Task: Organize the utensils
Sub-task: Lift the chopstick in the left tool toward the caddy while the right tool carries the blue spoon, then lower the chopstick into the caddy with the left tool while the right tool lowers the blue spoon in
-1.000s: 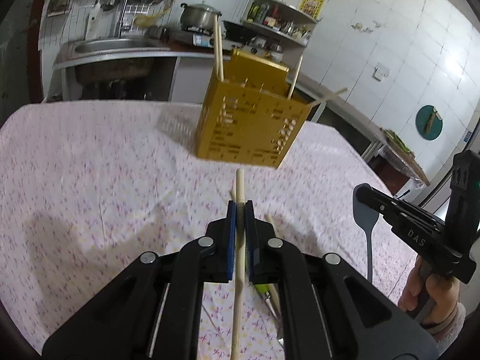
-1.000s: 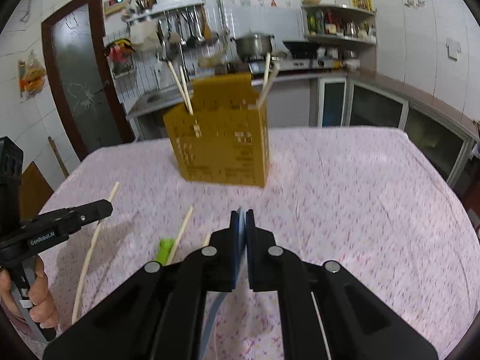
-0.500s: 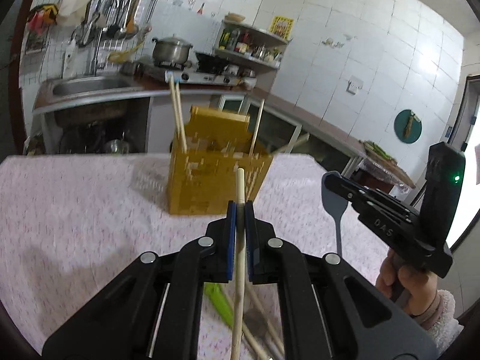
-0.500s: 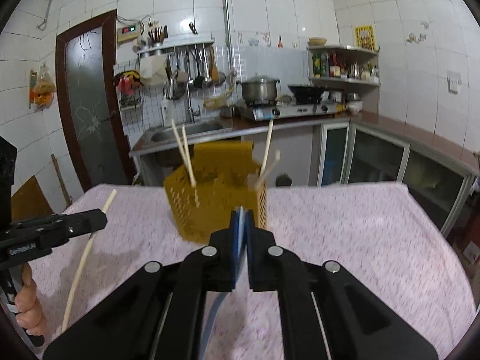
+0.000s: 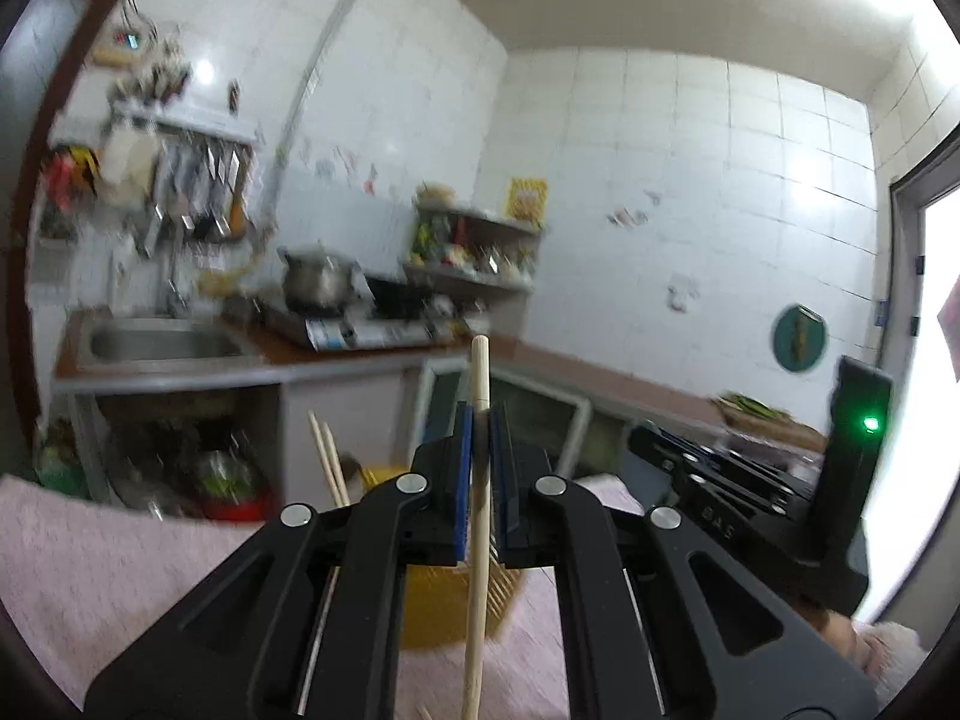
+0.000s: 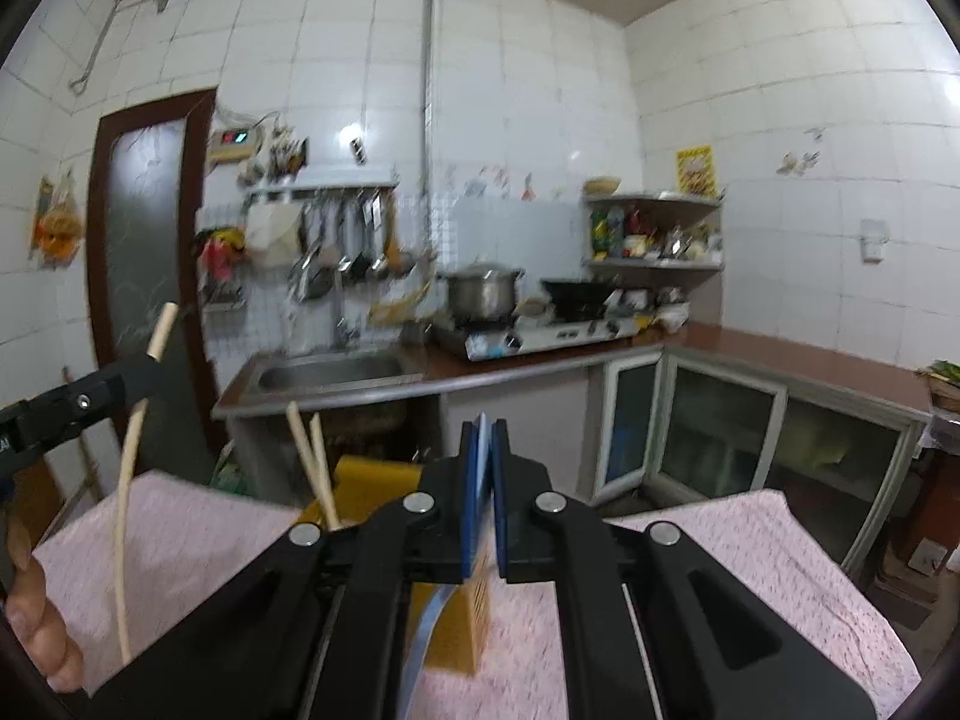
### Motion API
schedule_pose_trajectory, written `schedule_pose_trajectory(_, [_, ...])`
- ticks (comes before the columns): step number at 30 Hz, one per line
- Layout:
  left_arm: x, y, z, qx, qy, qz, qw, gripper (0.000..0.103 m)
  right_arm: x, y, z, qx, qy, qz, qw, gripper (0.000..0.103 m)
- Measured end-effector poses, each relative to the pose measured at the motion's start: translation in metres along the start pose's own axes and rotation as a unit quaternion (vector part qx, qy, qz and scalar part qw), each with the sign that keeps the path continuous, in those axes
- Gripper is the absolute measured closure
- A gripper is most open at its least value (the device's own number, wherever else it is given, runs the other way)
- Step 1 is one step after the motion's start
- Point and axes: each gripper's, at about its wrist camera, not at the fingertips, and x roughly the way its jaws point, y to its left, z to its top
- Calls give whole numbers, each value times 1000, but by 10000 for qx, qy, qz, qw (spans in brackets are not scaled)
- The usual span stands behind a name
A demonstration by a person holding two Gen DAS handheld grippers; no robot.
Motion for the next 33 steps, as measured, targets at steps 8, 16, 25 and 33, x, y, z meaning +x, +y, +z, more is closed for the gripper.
schedule_pose_trajectory(8, [33,16,9,-129,-599,143,9980,99,26,4,16,102,-452,-290,9985,98])
schedule_pose_trajectory(16, [56,32,16,-127,-436,382,9982,99,43,5,12,95,-458,-326,9984,98])
schedule_pose_trajectory(25, [64,34,12,-56,160,326,9993,99,51,10,12,-131,-377,-311,9987,98])
schedule_pose_trajectory(33, [68,31,37,-66,-277,161,9995,99,67,8,24,-34,-344,-354,9988,98])
